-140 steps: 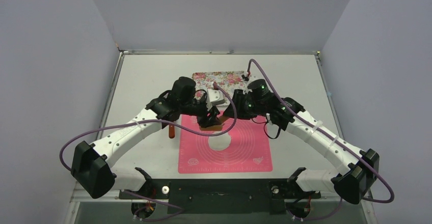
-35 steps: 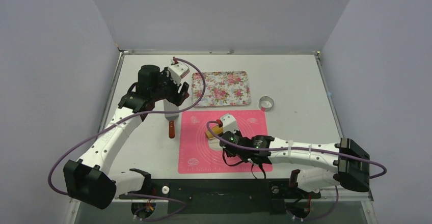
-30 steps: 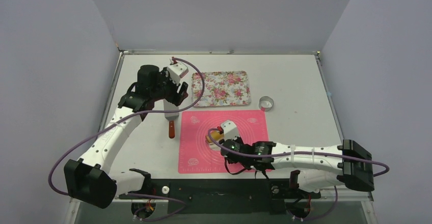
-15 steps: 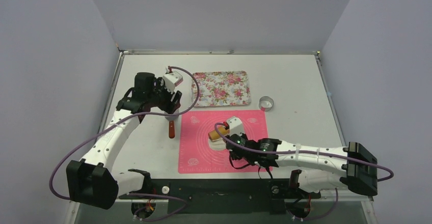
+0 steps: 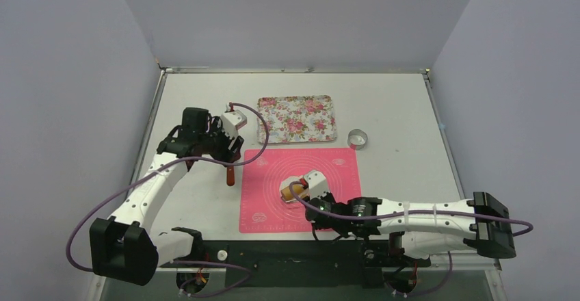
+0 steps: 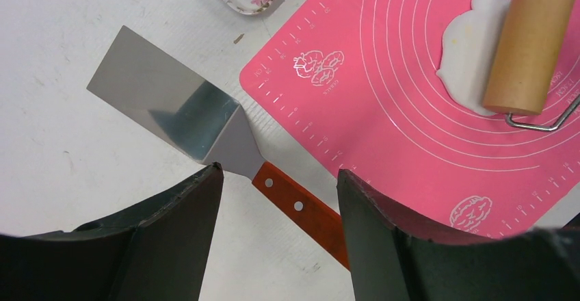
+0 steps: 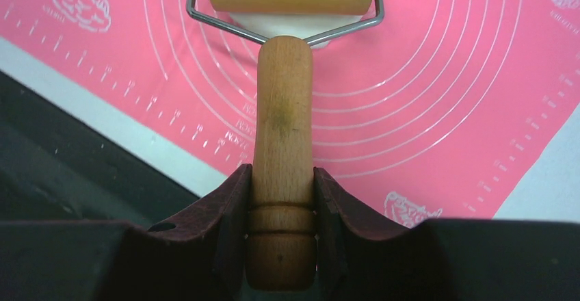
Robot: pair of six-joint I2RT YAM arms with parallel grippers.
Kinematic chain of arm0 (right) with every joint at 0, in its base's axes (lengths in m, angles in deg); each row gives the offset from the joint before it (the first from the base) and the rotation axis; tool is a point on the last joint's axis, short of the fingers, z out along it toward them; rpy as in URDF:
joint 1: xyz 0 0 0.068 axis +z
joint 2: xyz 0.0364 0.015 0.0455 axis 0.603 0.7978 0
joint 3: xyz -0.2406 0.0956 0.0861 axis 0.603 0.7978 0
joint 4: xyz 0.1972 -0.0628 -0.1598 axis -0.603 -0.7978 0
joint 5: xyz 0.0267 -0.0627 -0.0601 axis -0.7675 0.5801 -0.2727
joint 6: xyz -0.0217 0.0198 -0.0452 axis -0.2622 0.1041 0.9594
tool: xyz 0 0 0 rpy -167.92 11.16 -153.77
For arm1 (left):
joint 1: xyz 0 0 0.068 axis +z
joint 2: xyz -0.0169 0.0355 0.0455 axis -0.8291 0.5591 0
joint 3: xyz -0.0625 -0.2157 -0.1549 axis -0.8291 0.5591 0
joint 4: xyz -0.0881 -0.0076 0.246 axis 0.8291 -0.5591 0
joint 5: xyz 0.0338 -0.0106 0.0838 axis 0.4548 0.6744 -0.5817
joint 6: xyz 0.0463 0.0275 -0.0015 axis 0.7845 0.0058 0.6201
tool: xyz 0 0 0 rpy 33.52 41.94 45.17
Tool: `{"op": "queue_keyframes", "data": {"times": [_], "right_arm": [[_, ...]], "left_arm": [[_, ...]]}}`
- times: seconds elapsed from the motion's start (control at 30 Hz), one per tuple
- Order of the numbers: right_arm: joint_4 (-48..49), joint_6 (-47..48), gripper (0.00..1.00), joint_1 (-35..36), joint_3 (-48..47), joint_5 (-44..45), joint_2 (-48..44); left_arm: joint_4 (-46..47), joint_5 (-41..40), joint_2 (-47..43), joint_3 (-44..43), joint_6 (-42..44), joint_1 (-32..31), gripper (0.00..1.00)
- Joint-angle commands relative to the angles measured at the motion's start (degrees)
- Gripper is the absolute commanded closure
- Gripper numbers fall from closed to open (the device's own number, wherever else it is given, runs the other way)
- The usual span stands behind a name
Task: Roll out the dumpling wrappers from the dough
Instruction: Flatten out the dough on the work surface.
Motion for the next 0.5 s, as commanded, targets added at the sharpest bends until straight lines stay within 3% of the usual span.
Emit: {"op": "queue_keyframes", "data": {"times": [0.0, 0.17, 0.33, 0.47], "right_arm": [[-5.2, -6.9, 1.0, 3.7, 0.4, 0.3, -3.8], [-5.4, -2.0, 1.0, 1.2, -1.3, 1.2, -2.1], [2.4, 5.1, 1.0, -4.9, -2.1, -1.7, 3.2], [3.1, 6.8, 1.0, -5.2, -2.9, -3.1, 5.0]], "left_arm": [[0.6, 2.5, -1.7, -1.3, 0.5, 0.4, 0.4], [0.3, 2.6, -1.9, -1.5, 0.4, 0.7, 0.39], [0.2, 2.2, -2.2, -1.7, 0.2, 1.2, 0.4], [0.0, 1.8, -2.1, -2.4, 0.3, 1.5, 0.4]]}}
